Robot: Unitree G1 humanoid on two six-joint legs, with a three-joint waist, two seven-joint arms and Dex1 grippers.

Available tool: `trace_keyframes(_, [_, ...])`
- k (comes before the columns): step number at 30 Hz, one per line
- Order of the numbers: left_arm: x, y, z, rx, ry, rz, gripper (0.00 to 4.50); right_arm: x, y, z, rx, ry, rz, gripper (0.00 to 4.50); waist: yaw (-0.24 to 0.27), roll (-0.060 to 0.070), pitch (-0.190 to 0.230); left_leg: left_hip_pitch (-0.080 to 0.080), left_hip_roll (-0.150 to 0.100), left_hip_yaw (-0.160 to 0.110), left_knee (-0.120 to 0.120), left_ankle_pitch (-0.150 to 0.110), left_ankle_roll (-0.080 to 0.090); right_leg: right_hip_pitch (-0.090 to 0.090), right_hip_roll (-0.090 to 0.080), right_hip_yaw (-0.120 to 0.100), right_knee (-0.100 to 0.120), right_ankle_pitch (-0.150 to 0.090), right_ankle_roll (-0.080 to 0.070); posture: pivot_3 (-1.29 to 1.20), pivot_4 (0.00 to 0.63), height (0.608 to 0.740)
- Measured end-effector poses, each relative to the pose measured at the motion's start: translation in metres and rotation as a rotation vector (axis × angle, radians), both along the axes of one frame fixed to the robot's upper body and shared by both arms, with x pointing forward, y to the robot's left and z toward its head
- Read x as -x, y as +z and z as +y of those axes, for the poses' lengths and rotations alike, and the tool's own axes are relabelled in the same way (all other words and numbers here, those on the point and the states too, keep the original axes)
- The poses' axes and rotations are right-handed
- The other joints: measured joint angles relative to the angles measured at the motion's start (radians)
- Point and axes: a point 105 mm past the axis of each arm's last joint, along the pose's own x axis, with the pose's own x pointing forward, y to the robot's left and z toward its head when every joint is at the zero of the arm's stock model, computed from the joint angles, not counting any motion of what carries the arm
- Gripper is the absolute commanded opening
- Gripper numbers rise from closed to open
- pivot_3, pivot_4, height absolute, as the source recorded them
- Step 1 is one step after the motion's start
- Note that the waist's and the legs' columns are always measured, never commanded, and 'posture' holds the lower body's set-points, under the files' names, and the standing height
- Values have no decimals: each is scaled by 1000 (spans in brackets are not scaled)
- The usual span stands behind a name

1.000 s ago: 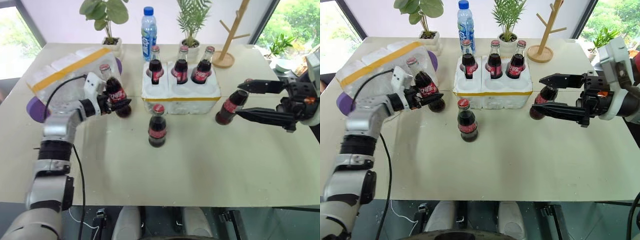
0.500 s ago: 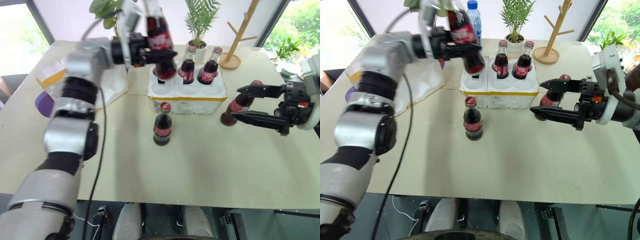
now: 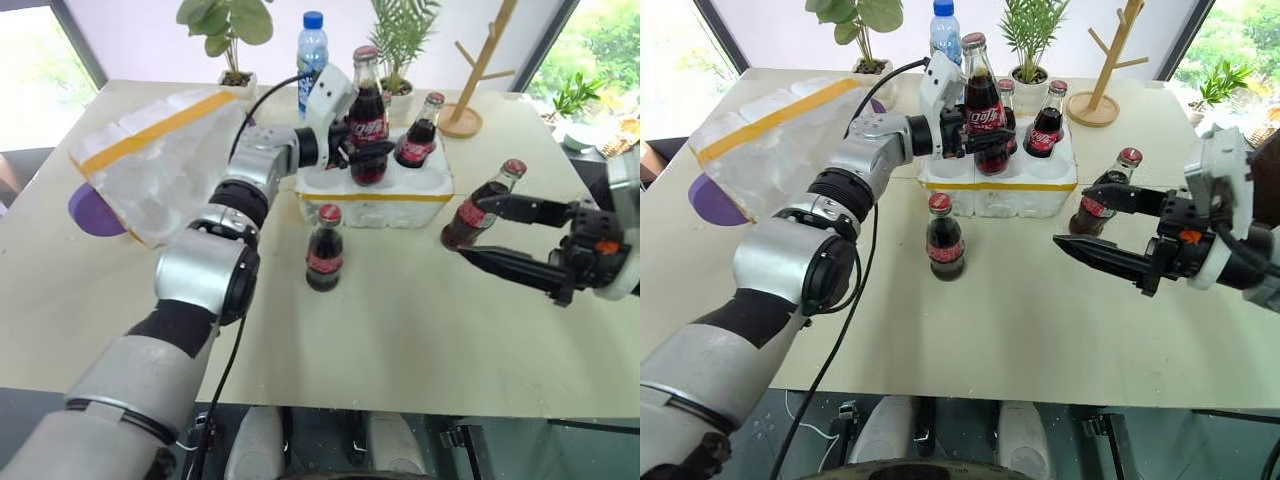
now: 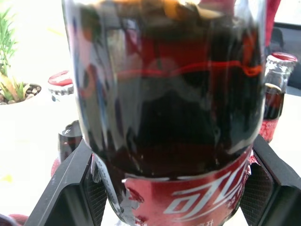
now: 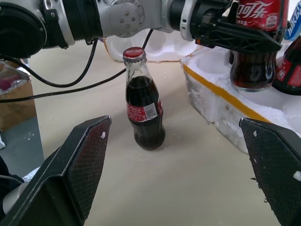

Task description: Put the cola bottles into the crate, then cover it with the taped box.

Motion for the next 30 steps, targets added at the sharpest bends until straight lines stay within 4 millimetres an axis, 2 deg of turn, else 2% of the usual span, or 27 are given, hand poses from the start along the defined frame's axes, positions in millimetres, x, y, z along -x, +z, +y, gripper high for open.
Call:
trace_keyframes(7, [-3,-7,-10,-44,56,-25,3170,-2,-1,0,-15,-25,5,4500,-1,0,0,0,0,0,1,0,0,0,0,0,1,0,0,0,150,740])
trace_keyframes(15, [-4,-36,-6,-219,78,-81,3170,-5,-2,3,-20,-29,-2,4500,-11,0,0,0,0,0,1,0,0,0,1,1,2,0,0,0,150,740])
trace_keyframes(18, [-4,-43,-5,-248,79,-77,4296,-7,-2,5,-21,-23,-1,4500,-25,0,0,0,0,0,1,0,0,0,1,1,2,0,0,0,150,740])
trace_keyframes(19, [-4,-44,-5,-253,75,-76,4467,-8,-1,5,-22,-22,-5,4500,-26,0,0,1,0,0,1,0,0,0,1,1,2,0,0,0,150,740])
trace_keyframes(22, [-4,-44,-3,-254,75,-70,4467,-9,-1,9,-21,-7,-7,4500,-25,0,0,1,0,-1,2,0,0,1,1,1,3,0,0,0,150,740])
trace_keyframes(26, [-5,-41,16,-236,50,-37,4467,-10,0,11,-20,4,-18,4500,-27,0,0,1,0,-1,2,0,0,1,1,1,3,0,0,0,150,740])
trace_keyframes(30, [-3,-19,46,-177,-8,-40,4467,-15,-2,11,-16,16,-6,4500,-26,0,0,1,1,-1,2,0,0,1,1,1,3,0,0,0,150,740])
